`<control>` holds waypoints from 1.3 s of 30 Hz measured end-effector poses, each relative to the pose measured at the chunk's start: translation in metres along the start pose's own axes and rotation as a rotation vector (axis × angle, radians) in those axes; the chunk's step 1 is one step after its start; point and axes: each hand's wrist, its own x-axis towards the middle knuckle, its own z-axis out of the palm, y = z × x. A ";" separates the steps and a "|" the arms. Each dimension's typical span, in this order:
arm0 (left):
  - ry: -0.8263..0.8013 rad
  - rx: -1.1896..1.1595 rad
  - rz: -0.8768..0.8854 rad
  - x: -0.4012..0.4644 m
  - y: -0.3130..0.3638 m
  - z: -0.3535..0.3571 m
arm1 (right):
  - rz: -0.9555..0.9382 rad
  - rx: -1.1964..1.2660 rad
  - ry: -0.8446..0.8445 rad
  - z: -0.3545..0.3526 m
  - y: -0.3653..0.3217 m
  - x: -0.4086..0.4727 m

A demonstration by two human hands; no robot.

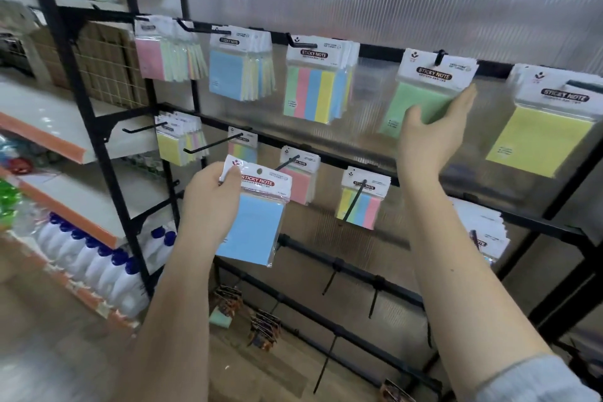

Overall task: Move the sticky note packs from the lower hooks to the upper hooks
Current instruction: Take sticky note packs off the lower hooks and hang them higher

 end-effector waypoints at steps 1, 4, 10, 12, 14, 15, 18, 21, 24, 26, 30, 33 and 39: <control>0.003 -0.002 0.001 0.002 0.000 -0.003 | -0.007 -0.010 -0.007 0.002 0.001 -0.006; 0.023 -0.009 0.010 0.012 0.000 -0.012 | -0.019 -0.011 -0.021 0.011 0.001 -0.027; 0.030 -0.023 0.040 0.054 -0.009 -0.039 | 0.074 0.093 -0.086 0.039 -0.001 -0.073; 0.023 -0.035 0.077 0.072 -0.012 -0.050 | 0.137 0.101 -0.129 0.053 0.002 -0.089; 0.025 -0.017 0.146 0.090 -0.011 -0.061 | 0.205 0.083 -0.178 0.070 0.003 -0.105; 0.034 -0.011 0.172 0.100 -0.010 -0.067 | 0.226 0.069 -0.201 0.080 0.005 -0.111; 0.065 -0.002 0.268 0.126 -0.006 -0.087 | 0.251 -0.007 -0.283 0.108 0.008 -0.126; 0.070 -0.029 0.374 0.150 -0.002 -0.104 | 0.271 -0.080 -0.353 0.131 0.011 -0.139; 0.057 -0.069 0.458 0.172 0.004 -0.115 | 0.306 -0.107 -0.347 0.146 0.012 -0.150; 0.056 -0.104 0.521 0.183 0.012 -0.118 | 0.321 -0.124 -0.336 0.153 0.011 -0.154; 0.053 -0.173 0.590 0.195 0.031 -0.116 | 0.311 -0.159 -0.335 0.158 0.009 -0.156; 0.020 -0.213 0.597 0.204 0.038 -0.108 | 0.308 -0.179 -0.345 0.158 0.009 -0.152; 0.083 -0.231 0.540 0.223 0.037 -0.091 | 0.282 -0.179 -0.397 0.160 0.011 -0.139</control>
